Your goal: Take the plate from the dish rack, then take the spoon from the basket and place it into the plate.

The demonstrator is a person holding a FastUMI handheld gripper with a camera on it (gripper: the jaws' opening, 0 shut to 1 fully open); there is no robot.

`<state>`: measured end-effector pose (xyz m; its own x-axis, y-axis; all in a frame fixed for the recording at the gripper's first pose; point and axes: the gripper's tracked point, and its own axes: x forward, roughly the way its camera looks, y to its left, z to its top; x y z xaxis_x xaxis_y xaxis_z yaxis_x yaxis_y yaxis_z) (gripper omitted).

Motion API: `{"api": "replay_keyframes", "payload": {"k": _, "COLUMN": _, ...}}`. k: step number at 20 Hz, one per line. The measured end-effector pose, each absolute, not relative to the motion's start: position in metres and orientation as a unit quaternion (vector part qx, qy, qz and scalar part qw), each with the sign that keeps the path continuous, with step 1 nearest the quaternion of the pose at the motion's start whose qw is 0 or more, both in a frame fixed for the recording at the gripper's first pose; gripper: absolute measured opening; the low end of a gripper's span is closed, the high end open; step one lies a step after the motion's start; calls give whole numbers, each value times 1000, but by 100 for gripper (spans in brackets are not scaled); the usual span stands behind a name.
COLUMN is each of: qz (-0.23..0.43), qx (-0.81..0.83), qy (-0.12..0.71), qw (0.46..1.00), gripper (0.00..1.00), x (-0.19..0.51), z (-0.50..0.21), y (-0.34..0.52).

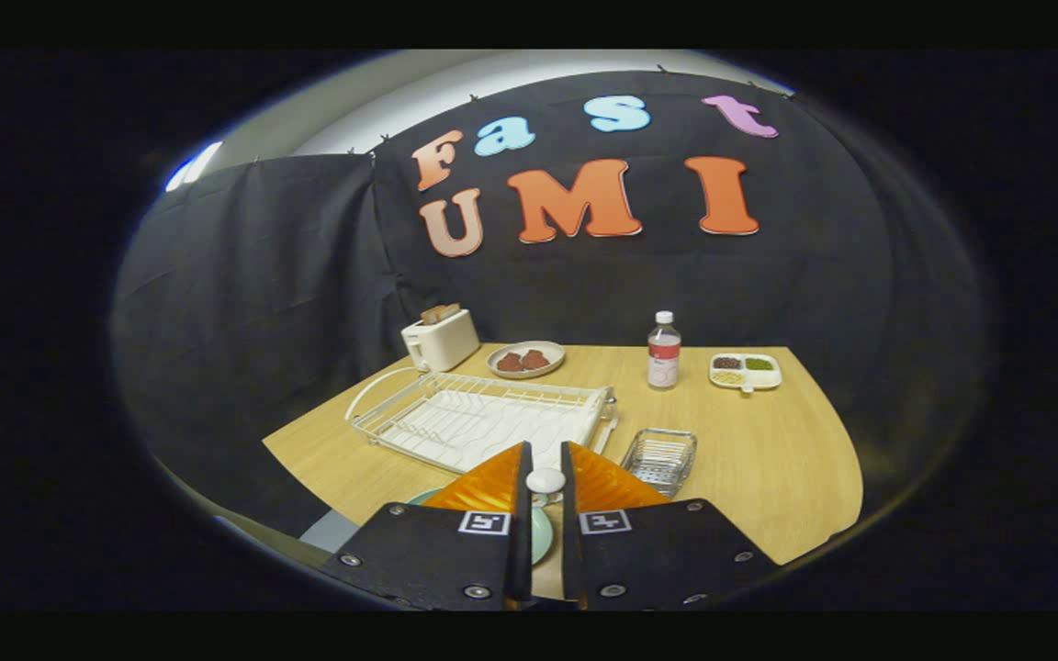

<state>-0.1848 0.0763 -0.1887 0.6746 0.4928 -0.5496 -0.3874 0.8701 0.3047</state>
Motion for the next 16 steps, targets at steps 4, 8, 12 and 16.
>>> {"api": "replay_keyframes", "payload": {"k": 4, "qz": 282, "qx": 88, "qy": 348, "qw": 890, "gripper": 13, "x": -198, "z": -212, "y": 111}}
{"api": "replay_keyframes", "payload": {"k": 8, "qz": 317, "qx": 90, "qy": 353, "qw": 876, "gripper": 13, "x": -204, "z": -224, "y": 145}}
{"api": "replay_keyframes", "payload": {"k": 12, "qz": 338, "qx": 92, "qy": 346, "qw": 870, "gripper": 13, "x": -204, "z": -234, "y": 174}}
{"api": "replay_keyframes", "payload": {"k": 16, "qz": 348, "qx": 77, "qy": 356, "qw": 864, "gripper": 13, "x": -211, "z": -254, "y": 179}}
